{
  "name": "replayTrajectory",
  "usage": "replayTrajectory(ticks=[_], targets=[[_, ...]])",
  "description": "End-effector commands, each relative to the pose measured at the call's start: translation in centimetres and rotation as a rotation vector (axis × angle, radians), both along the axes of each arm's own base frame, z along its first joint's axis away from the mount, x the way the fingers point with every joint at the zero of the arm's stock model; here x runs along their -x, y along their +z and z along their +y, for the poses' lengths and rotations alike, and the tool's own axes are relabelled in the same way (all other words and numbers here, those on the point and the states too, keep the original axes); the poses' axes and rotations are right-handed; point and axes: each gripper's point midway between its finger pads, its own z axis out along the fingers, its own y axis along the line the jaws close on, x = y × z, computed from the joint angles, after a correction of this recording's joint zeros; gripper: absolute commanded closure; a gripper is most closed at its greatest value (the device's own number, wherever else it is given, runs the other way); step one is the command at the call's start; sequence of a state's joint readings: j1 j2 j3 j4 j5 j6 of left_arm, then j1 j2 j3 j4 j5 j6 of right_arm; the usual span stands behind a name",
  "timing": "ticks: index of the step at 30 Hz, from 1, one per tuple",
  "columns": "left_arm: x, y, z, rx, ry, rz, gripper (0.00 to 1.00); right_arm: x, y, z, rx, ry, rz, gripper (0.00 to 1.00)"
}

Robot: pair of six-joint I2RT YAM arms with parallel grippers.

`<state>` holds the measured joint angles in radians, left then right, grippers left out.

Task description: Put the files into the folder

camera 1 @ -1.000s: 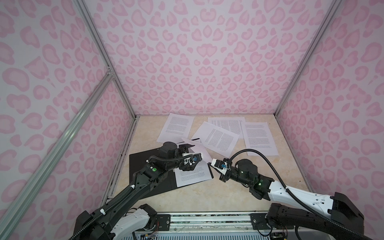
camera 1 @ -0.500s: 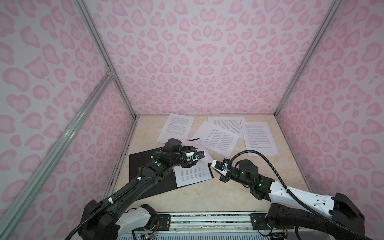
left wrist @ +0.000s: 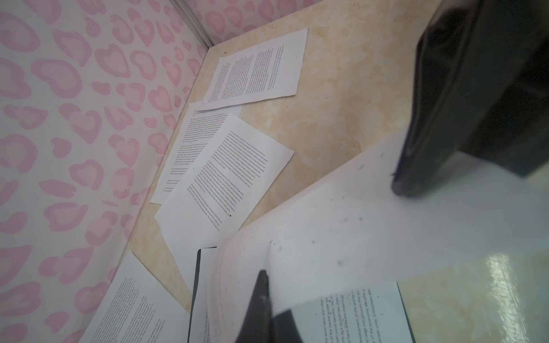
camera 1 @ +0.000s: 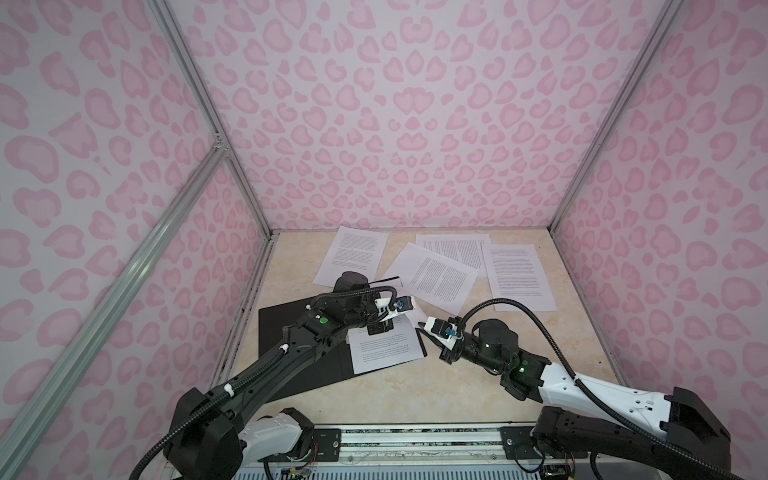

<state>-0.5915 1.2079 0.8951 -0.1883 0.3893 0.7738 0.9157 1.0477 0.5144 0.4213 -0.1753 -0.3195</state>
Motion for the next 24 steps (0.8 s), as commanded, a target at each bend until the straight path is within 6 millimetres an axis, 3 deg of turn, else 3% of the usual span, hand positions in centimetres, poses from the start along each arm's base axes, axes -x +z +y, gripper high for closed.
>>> replayTrajectory(ticks=[1, 5, 9, 12, 14, 17, 20, 24], targets=[[-0.4, 1.8, -0.3, 0.076, 0.058, 0.055, 0.96, -2.4, 1.9, -2.1, -0.116, -0.177, 0.046, 0.0], [-1.1, 5.8, -0.2, 0.197, 0.16, 0.114, 0.96, -5.3, 3.6, -6.5, -0.29, -0.392, 0.166, 0.0], [-1.9, 10.5, 0.6, 0.358, 0.317, 0.203, 0.96, -7.3, 4.1, -10.9, -0.423, -0.527, 0.297, 0.0], [-1.7, 13.6, 1.7, 0.509, 0.431, 0.301, 0.96, -8.2, 3.8, -12.8, -0.483, -0.581, 0.333, 0.0], [-1.1, 14.6, 2.5, 0.604, 0.493, 0.376, 0.96, -8.7, 3.3, -13.7, -0.519, -0.636, 0.355, 0.0], [-0.7, 14.6, 5.4, 0.758, 0.643, 0.483, 0.96, -9.4, 2.3, -14.7, -0.545, -0.712, 0.39, 0.0], [-0.2, 13.3, 8.3, 0.885, 0.734, 0.619, 0.96, -9.9, 1.5, -14.0, -0.515, -0.693, 0.462, 0.0], [-0.1, 8.7, 11.4, 0.916, 0.862, 0.791, 0.96, -10.1, 0.6, -12.5, -0.443, -0.644, 0.502, 0.0]])
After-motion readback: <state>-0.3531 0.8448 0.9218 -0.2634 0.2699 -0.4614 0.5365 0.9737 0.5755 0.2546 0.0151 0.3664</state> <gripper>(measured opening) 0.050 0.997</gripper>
